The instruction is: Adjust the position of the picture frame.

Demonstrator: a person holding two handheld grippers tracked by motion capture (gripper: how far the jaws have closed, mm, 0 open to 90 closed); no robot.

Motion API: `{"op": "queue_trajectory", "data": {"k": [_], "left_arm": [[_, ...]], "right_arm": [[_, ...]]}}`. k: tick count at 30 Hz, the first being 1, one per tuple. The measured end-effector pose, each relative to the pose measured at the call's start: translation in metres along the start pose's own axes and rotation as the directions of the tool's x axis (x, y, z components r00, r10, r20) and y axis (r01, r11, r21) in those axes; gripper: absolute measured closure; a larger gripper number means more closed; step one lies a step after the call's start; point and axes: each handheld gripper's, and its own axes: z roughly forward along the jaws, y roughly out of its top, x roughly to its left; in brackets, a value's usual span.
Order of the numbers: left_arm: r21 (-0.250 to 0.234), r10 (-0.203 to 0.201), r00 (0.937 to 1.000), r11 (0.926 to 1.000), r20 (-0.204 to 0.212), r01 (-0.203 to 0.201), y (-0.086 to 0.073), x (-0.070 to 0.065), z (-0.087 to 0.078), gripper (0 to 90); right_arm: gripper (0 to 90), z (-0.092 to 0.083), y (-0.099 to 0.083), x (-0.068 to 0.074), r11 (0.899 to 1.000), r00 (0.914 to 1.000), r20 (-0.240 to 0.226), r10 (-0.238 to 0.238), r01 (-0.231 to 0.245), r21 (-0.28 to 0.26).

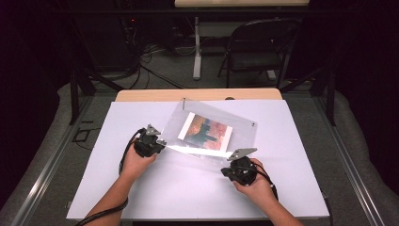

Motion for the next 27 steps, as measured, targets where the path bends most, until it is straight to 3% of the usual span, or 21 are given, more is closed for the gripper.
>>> {"op": "queue_trajectory", "data": {"k": [7,17,20,24,27], "left_arm": [[0.007,0.024,0.9994,0.9997,0.026,-0.024,-0.003,-0.005,-0.004,83.1],[0.007,0.079,0.9963,0.9968,0.035,-0.079,-0.008,-0.011,-0.008,84.3],[0.011,0.084,0.9960,0.9964,0.031,-0.084,-0.009,-0.013,-0.009,84.3],[0.016,0.080,0.9962,0.9966,0.035,-0.081,-0.008,-0.013,-0.010,84.3],[0.014,0.083,0.9958,0.9964,0.039,-0.084,-0.009,-0.014,-0.010,84.2]], "right_arm": [[90.0,0.009,0.003,-0.001,0.999,0.9996,0.015,0.023,-0.023,0.027],[90.0,0.008,0.006,0.001,1.000,0.9990,0.045,0.010,-0.011,0.012],[90.0,0.006,0.012,-0.002,0.999,0.9986,0.036,0.039,-0.040,0.010],[90.0,0.012,0.008,0.002,0.994,0.9960,-0.016,0.088,-0.087,0.065],[90.0,0.014,0.008,0.004,0.993,0.9951,-0.001,0.099,-0.099,0.071]]}}
